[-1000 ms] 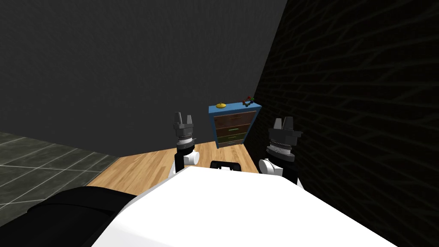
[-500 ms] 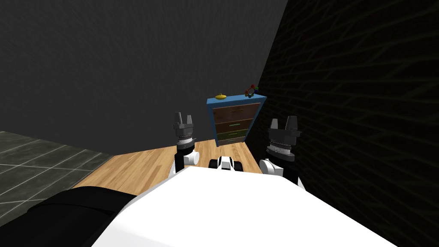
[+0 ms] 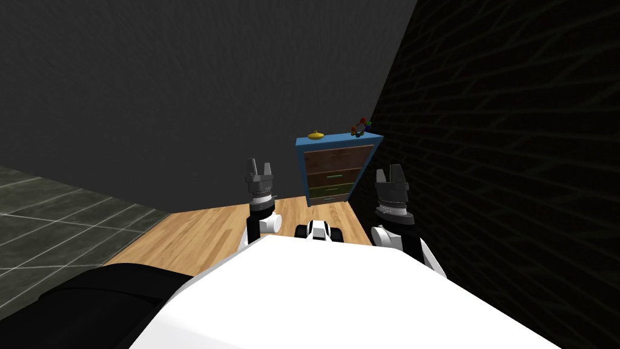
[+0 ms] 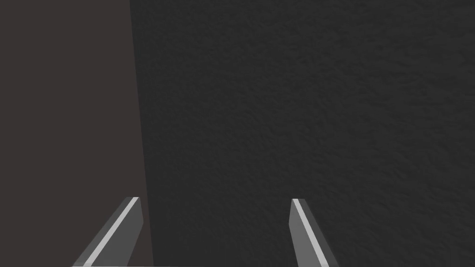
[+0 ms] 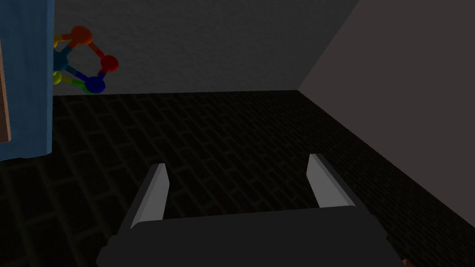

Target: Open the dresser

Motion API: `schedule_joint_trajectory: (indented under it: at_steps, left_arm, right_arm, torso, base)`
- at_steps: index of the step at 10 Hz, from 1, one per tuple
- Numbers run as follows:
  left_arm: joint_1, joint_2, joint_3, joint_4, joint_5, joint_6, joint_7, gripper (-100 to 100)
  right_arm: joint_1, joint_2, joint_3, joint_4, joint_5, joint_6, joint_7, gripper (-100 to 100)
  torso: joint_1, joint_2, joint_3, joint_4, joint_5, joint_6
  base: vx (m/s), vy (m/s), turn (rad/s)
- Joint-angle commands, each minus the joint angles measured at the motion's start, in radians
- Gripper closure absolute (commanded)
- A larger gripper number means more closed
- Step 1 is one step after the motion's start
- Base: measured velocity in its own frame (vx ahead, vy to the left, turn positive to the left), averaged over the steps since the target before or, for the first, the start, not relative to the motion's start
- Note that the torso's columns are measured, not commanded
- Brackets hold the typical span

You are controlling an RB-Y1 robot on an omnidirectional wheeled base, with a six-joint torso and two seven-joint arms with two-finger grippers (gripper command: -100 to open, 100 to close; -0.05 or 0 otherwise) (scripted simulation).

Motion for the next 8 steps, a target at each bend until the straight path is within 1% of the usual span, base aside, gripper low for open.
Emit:
schedule_joint_trajectory:
  at_steps: [1,4,5,7,8]
  left_arm:
    - [0.000,0.000,0.000,0.000,0.000,0.000,0.000,0]
    - [0.000,0.000,0.000,0.000,0.000,0.000,0.000,0]
    - [0.000,0.000,0.000,0.000,0.000,0.000,0.000,0]
    - [0.000,0.000,0.000,0.000,0.000,0.000,0.000,0]
    - [0.000,0.000,0.000,0.000,0.000,0.000,0.000,0]
  right_arm:
    - [-0.008,-0.044,-0.014,0.024,0.064,0.038,0.069,-100]
    - [-0.026,-0.081,-0.035,0.054,0.153,0.093,0.156,-100]
    - [-0.026,-0.081,-0.035,0.054,0.153,0.093,0.161,-100]
    - [-0.038,-0.102,-0.052,0.075,0.216,0.134,0.221,-100]
    - [-0.038,-0.102,-0.052,0.075,0.219,0.134,0.230,-100]
  torso:
    - [0.000,0.000,0.000,0.000,0.000,0.000]
    - [0.000,0.000,0.000,0.000,0.000,0.000]
    - [0.000,0.000,0.000,0.000,0.000,0.000]
    - [-0.001,0.000,0.000,0.000,0.000,0.000]
    - [0.000,0.000,0.000,0.000,0.000,0.000]
  base:
    - [0.000,0.028,0.114]
    - [0.002,0.033,0.134]
    - [-0.001,0.024,0.058]
    - [0.000,0.022,0.130]
    - [0.002,0.018,0.066]
